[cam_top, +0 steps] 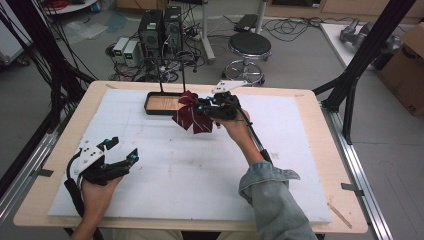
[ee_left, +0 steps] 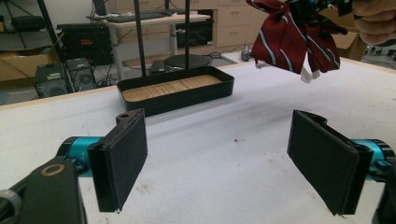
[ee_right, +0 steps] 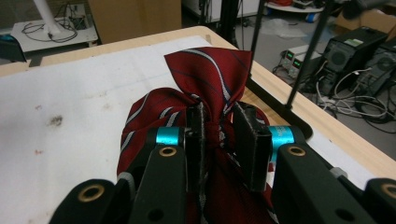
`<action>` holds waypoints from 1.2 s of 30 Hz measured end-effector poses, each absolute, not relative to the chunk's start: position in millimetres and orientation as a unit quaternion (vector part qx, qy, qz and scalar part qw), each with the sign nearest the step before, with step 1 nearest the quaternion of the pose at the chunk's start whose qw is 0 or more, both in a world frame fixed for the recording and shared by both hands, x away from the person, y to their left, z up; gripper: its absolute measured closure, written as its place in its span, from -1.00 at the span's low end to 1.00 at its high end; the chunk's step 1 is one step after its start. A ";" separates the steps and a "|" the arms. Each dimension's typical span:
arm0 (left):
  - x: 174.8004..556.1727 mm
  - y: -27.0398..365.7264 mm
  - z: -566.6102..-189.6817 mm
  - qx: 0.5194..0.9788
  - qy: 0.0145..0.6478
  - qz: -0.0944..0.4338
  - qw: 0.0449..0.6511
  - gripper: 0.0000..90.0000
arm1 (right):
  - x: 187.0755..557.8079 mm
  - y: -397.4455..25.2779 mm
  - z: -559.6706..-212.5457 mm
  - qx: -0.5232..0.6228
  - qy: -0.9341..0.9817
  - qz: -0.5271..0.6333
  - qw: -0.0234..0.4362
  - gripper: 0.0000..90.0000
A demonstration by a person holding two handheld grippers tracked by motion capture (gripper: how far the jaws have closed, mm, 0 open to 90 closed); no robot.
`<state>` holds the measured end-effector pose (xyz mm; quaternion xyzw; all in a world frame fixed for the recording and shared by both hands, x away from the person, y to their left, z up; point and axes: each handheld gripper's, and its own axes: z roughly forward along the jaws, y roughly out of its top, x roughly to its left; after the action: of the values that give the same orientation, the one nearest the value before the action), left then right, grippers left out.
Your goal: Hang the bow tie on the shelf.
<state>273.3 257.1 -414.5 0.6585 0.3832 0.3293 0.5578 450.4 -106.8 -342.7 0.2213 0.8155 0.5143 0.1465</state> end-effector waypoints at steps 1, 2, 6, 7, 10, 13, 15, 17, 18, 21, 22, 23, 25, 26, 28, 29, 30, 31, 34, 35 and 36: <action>273.3 257.6 -414.4 0.656 0.385 0.329 0.560 -0.55 | 453.9 -101.0 -339.0 0.219 0.814 0.516 0.151 0.65; 273.3 258.4 -414.3 0.655 0.385 0.329 0.561 -0.55 | 453.9 -101.0 -339.0 0.219 0.814 0.516 0.151 0.65; 273.7 260.5 -414.5 0.651 0.389 0.329 0.563 -0.55 | 467.2 -91.2 -328.1 0.217 0.804 0.532 0.153 0.66; 273.7 260.8 -414.6 0.649 0.391 0.329 0.564 -0.55 | 470.0 -89.7 -326.0 0.220 0.803 0.534 0.151 0.66; 274.1 261.4 -414.7 0.647 0.392 0.330 0.564 -0.55 | 477.0 -85.6 -321.6 0.224 0.801 0.535 0.148 0.66; 274.0 261.9 -414.6 0.646 0.393 0.329 0.566 -0.55 | 487.3 -78.6 -315.2 0.222 0.797 0.541 0.153 0.66; 274.2 262.6 -414.8 0.644 0.394 0.328 0.567 -0.55 | 491.5 -75.0 -312.8 0.218 0.794 0.543 0.163 0.66; 274.4 262.6 -415.1 0.643 0.396 0.327 0.569 -0.55 | 497.0 -72.8 -309.8 0.220 0.790 0.550 0.160 0.66; 274.4 262.6 -415.1 0.643 0.396 0.327 0.569 -0.55 | 499.7 -71.5 -308.5 0.219 0.788 0.552 0.161 0.66; 274.8 262.9 -415.4 0.641 0.397 0.325 0.571 -0.55 | 506.9 -66.4 -301.8 0.221 0.787 0.553 0.162 0.66; 274.8 262.9 -415.4 0.641 0.397 0.325 0.571 -0.55 | 506.9 -66.4 -301.8 0.221 0.787 0.553 0.162 0.66; 274.7 262.9 -415.2 0.641 0.397 0.326 0.571 -0.55 | 509.8 -63.8 -296.7 0.220 0.782 0.560 0.164 0.66; 274.8 262.8 -415.3 0.641 0.397 0.324 0.572 -0.55 | 514.5 -60.6 -293.0 0.220 0.780 0.562 0.166 0.66; 274.8 262.8 -415.3 0.641 0.397 0.324 0.572 -0.55 | 514.5 -60.6 -293.0 0.220 0.780 0.562 0.166 0.66; 274.6 262.5 -415.4 0.641 0.397 0.323 0.571 -0.55 | 520.8 -56.1 -288.9 0.222 0.779 0.561 0.170 0.66; 274.3 262.6 -415.2 0.642 0.396 0.323 0.571 -0.55 | 523.9 -54.9 -287.6 0.223 0.777 0.564 0.169 0.66; 274.2 262.6 -415.3 0.642 0.395 0.323 0.572 -0.55 | 525.5 -54.4 -287.0 0.225 0.777 0.562 0.172 0.66; 274.2 262.7 -415.3 0.643 0.396 0.323 0.571 -0.55 | 528.3 -54.3 -286.3 0.229 0.777 0.560 0.176 0.66; 274.1 263.1 -415.6 0.642 0.396 0.322 0.572 -0.55 | 535.2 -58.3 -284.9 0.244 0.777 0.550 0.183 0.66; 273.9 263.3 -415.7 0.641 0.396 0.322 0.573 -0.55 | 537.3 -60.9 -284.5 0.248 0.775 0.549 0.189 0.66; 273.9 263.3 -415.7 0.641 0.396 0.322 0.573 -0.55 | 538.6 -63.4 -284.2 0.252 0.773 0.550 0.192 0.66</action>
<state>273.9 263.3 -415.7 0.6414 0.3964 0.3219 0.5726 538.6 -63.4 -284.2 0.2517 0.7728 0.5501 0.1920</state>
